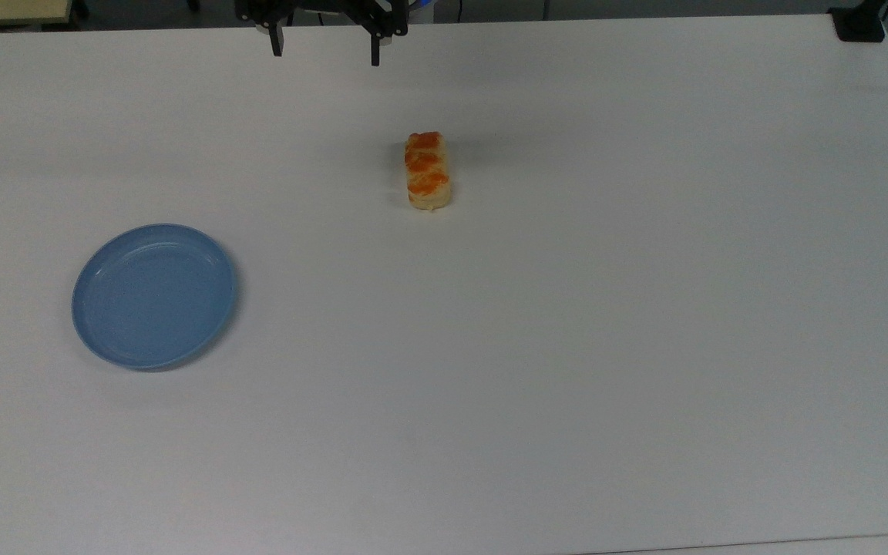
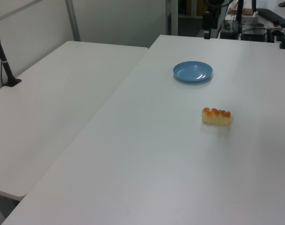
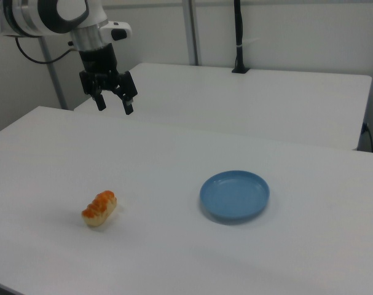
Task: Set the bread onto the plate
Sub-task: 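Move the open gripper down over the orange-topped bread roll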
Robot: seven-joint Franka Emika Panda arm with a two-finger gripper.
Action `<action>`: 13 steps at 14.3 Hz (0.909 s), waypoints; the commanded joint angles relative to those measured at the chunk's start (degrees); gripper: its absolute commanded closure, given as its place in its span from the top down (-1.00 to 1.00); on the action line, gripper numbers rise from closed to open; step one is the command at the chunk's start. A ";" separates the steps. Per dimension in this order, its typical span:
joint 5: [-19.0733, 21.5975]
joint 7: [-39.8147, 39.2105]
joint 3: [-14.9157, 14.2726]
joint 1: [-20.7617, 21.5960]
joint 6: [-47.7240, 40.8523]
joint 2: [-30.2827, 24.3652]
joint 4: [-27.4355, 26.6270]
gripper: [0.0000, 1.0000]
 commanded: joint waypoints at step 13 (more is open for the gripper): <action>0.94 0.29 1.05 -0.16 -0.63 -1.11 -2.07 1.00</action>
